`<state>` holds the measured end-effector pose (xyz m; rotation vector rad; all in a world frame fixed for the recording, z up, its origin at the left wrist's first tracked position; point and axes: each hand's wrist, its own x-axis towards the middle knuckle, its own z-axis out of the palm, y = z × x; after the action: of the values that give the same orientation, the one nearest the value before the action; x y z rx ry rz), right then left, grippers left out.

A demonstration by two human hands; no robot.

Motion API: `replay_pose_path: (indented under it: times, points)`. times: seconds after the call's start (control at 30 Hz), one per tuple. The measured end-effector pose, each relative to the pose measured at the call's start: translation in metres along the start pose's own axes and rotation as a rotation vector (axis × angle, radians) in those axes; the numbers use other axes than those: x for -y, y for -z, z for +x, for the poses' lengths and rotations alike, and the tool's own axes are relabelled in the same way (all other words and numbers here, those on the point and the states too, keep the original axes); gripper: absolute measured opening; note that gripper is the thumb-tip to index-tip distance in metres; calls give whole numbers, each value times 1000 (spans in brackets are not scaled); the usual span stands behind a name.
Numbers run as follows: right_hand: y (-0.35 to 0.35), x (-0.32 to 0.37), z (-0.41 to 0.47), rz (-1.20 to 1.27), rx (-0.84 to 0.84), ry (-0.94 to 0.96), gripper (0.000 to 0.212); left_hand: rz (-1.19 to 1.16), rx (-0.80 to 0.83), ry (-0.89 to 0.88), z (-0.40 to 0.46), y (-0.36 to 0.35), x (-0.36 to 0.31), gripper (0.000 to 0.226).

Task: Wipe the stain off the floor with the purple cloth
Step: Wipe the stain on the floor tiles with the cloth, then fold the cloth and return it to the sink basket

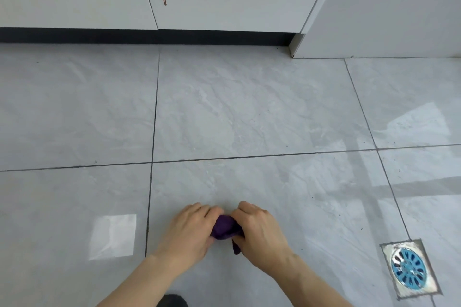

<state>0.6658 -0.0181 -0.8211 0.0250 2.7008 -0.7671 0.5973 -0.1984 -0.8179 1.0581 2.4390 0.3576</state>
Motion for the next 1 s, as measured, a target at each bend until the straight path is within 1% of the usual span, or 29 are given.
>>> replay_pose_path:
  times: [0.07, 0.1, 0.17, 0.23, 0.33, 0.47, 0.6, 0.77, 0.9, 1.0]
  points:
    - [14, 2, -4, 47, 98, -40, 11, -172, 105, 42, -2, 15, -3, 32]
    - [21, 2, -6, 77, 133, -68, 11, -247, 143, 55, -2, 22, -5, 25]
    - [37, 4, -9, 161, 162, -137, 23, -338, 166, 76, -1, 36, -9, 19]
    - [55, 7, -7, 219, 140, -161, 34, -365, 167, 115, 1, 55, -13, 20]
    - [88, 15, 0, 206, 69, -135, 34, -319, 100, 132, 9, 89, -18, 27]
    - [144, 38, 3, 146, -38, -90, 32, -269, 29, 104, 15, 149, -34, 42]
    - [210, 76, -11, 100, -103, -98, 28, -167, -14, 66, 4, 226, -63, 42]
    - [312, 143, -49, -8, -172, -57, 31, -72, -34, 39, -29, 341, -113, 39]
    - [416, 205, -84, -91, -235, -35, 27, -17, -92, 39, -61, 451, -161, 39]
    - [502, 256, -119, -120, -250, -38, 27, 9, -127, 23, -93, 542, -208, 35]
